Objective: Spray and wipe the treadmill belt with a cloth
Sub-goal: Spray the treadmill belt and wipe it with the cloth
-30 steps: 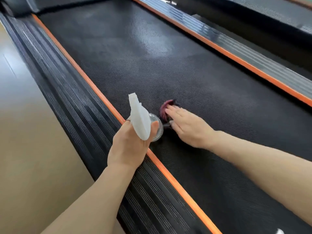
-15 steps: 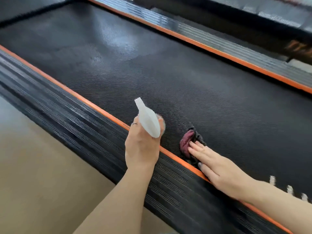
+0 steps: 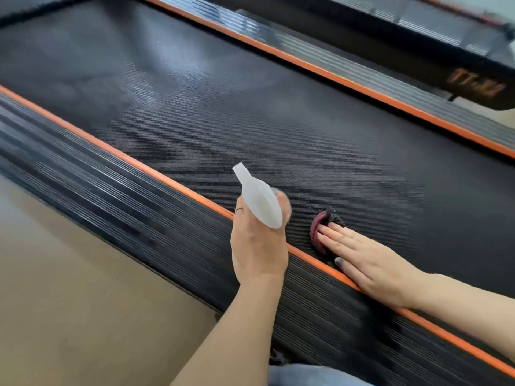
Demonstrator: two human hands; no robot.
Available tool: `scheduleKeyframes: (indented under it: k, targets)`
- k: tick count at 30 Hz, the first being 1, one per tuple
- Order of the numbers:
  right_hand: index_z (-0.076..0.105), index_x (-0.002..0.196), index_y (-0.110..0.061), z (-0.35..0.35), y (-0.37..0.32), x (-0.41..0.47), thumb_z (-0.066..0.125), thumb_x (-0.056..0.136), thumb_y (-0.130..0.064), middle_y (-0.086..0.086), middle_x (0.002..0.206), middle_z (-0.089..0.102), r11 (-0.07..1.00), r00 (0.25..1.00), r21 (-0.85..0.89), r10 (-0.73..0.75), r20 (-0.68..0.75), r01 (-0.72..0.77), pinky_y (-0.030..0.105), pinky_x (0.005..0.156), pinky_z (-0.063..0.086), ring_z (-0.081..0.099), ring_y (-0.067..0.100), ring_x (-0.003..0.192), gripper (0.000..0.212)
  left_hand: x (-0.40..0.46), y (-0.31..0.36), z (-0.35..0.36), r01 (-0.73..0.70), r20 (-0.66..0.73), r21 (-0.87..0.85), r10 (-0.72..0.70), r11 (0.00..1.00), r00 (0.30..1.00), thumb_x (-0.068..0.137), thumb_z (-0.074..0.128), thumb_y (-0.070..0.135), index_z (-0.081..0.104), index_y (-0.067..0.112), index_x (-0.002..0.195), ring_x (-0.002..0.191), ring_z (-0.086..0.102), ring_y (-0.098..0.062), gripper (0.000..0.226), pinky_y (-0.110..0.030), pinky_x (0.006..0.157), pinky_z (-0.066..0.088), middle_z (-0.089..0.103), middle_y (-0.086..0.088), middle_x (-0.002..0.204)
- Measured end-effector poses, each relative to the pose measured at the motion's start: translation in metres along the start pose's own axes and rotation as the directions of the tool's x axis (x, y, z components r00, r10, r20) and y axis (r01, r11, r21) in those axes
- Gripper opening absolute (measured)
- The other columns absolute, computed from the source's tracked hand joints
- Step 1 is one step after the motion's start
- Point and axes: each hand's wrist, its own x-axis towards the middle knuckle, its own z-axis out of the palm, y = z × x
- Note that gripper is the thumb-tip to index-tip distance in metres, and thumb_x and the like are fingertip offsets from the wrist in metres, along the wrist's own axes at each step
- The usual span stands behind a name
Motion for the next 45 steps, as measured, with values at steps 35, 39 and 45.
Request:
scheduleKeyframes:
  k: [35,39,45]
  targets:
    - [0.029,0.155,-0.011,-0.028,-0.054,0.273,0.022,0.105,-0.03,0.003,0.164,0.021,0.933,0.922,-0.035,-0.359,-0.146,0.358,0.035,0.125,0.01,0.011,0.014,0.153,0.054,0.124,-0.023,-0.113,-0.334,-0.219,-0.2,0.291,0.921,0.931,0.096,0.05,0.054,0.059,0.033,0.113,0.094,0.065,0.008,0.029,-0.016,0.087,0.051,0.065,0.039,0.095]
    - [0.025,0.155,-0.008,-0.039,-0.088,0.359,0.013,0.102,-0.035,0.007,0.165,0.018,0.976,0.957,0.019,-0.207,-0.204,0.215,0.038,0.124,0.009,0.011,0.018,0.153,0.06,0.123,-0.022,-0.113,-0.388,-0.222,-0.193,0.345,0.901,0.912,0.099,0.045,0.047,0.06,0.014,0.116,0.1,0.059,0.017,0.039,0.002,0.088,0.037,0.062,0.043,0.098]
    - [0.033,0.154,-0.015,-0.025,-0.074,0.249,0.023,0.103,-0.031,-0.003,0.164,0.023,0.92,0.938,0.197,-0.312,-0.148,0.338,0.029,0.125,0.004,0.008,0.006,0.152,0.054,0.122,-0.026,-0.115,-0.369,-0.225,-0.155,0.331,0.916,0.916,0.098,0.044,0.047,0.061,0.012,0.117,0.099,0.058,0.02,0.044,0.003,0.087,0.036,0.06,0.045,0.099]
